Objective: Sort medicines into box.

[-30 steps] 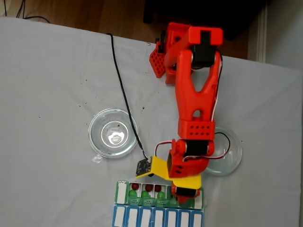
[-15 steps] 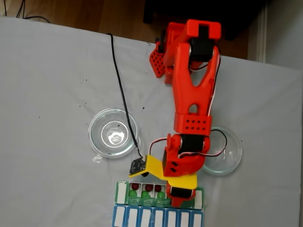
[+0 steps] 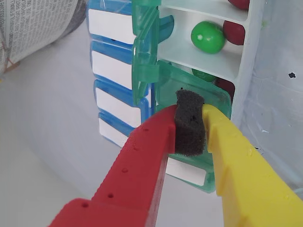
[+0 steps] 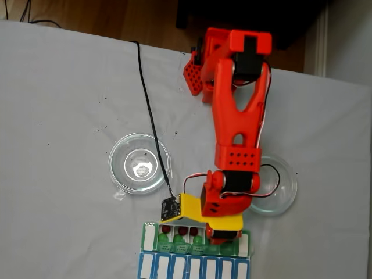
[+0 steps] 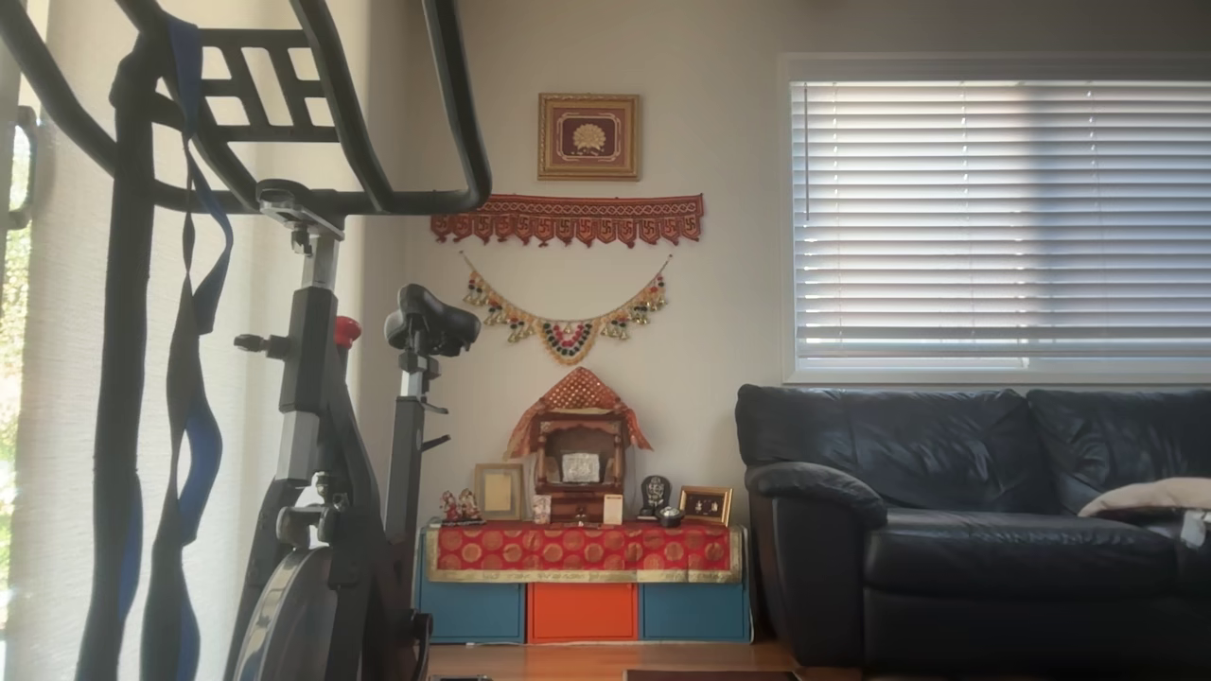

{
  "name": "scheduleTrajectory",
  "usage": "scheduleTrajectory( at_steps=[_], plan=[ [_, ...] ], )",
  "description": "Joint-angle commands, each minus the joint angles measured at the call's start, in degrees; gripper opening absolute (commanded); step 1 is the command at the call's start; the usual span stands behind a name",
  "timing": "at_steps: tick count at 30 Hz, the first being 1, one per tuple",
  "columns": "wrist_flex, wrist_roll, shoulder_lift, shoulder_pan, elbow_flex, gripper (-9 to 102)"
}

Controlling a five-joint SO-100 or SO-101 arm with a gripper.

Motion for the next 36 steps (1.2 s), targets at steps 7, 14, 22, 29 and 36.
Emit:
scheduleTrajectory(
  at_steps=[7,14,22,29,36],
  plan=[
    [0.4,-0.8,-1.1,-1.7,-4.7,1],
    [1.0,-0.8,-2.3,-2.1,-4.3,1],
    [3.8,-1.2,-4.5,-2.3,-5.7,1],
    [7.8,-1.8,-8.2,-2.7,-8.2,1],
    [9.2,-1.8,-8.8,-3.1,-8.9,1]
  ],
)
